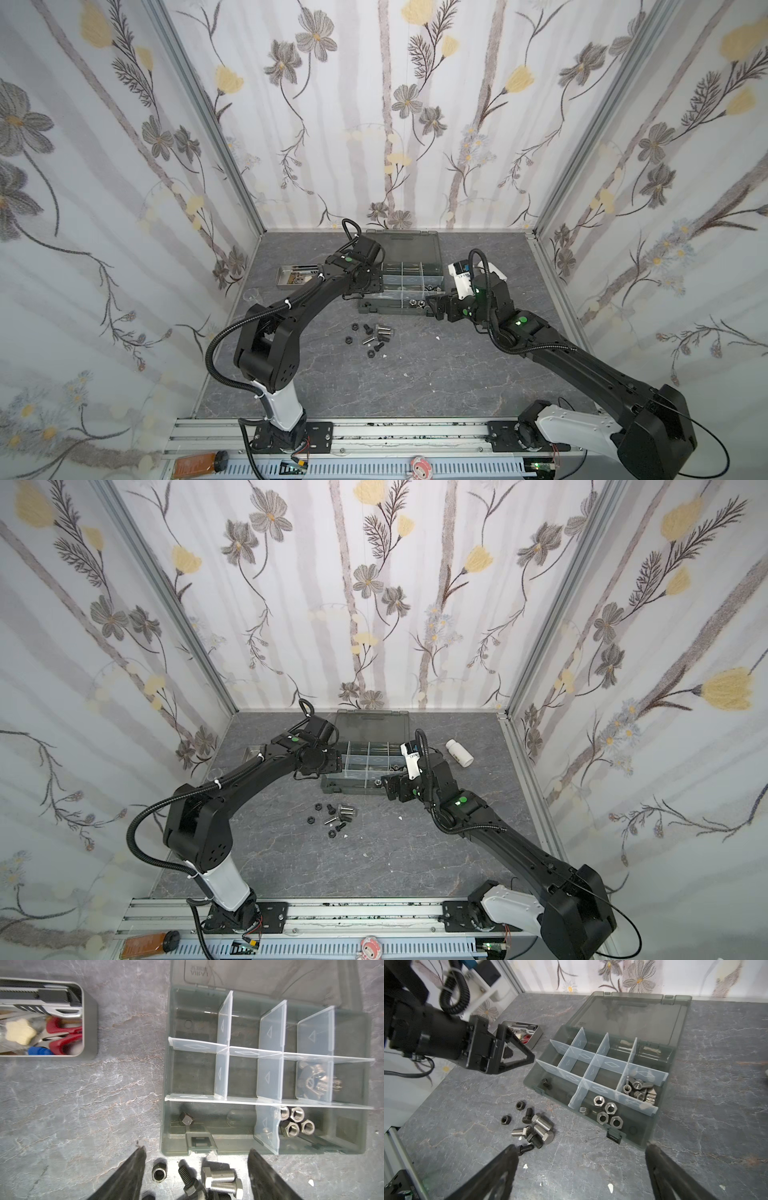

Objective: Sort the screws and nuts into containers
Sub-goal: Place the nut into the container, then pick up the nut from the center of the table.

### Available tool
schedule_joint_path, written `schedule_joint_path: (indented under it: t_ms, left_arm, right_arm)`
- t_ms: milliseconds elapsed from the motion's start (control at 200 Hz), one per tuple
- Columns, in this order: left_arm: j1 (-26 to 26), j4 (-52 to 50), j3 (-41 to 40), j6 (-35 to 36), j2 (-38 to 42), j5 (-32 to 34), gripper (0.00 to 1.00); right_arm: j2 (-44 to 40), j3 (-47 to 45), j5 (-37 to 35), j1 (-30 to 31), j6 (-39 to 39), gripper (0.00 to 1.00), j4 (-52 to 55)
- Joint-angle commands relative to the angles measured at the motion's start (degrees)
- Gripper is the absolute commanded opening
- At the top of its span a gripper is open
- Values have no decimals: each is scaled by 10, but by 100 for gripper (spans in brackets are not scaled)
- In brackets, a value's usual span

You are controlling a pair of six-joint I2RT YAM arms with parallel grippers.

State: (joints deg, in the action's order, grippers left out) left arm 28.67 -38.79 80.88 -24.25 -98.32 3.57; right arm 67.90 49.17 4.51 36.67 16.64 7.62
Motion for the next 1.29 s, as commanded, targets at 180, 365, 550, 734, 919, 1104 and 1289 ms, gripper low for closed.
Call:
schedule_joint_path:
  t_ms: [180,365,550,734,919,1104,1289]
  left_arm:
    - [-50,54,-111,-2,139,5,100]
    - [-125,67,-170,-3,203,-35,100]
    - [-209,103,-238,-17,248,-102,100]
    - [-249,126,-279,-55,299,-81,100]
    - [-273,141,-313,-98,319,-58,100]
    - [-298,162,-355,-139,349,-43,100]
    - [-317,185,-383,-147,379,-38,100]
  right_arm:
    - [87,95,-69,68,-12,89,100]
    - [149,156,-75,99,-4,81,128]
    - [224,237,-84,139,-5,70,175]
    - [296,294,-83,160,-6,64,195]
    - [355,349,-73,174,-8,53,198]
    - [423,414,-61,189,-11,44,211]
    - [487,472,-60,201,-12,41,219]
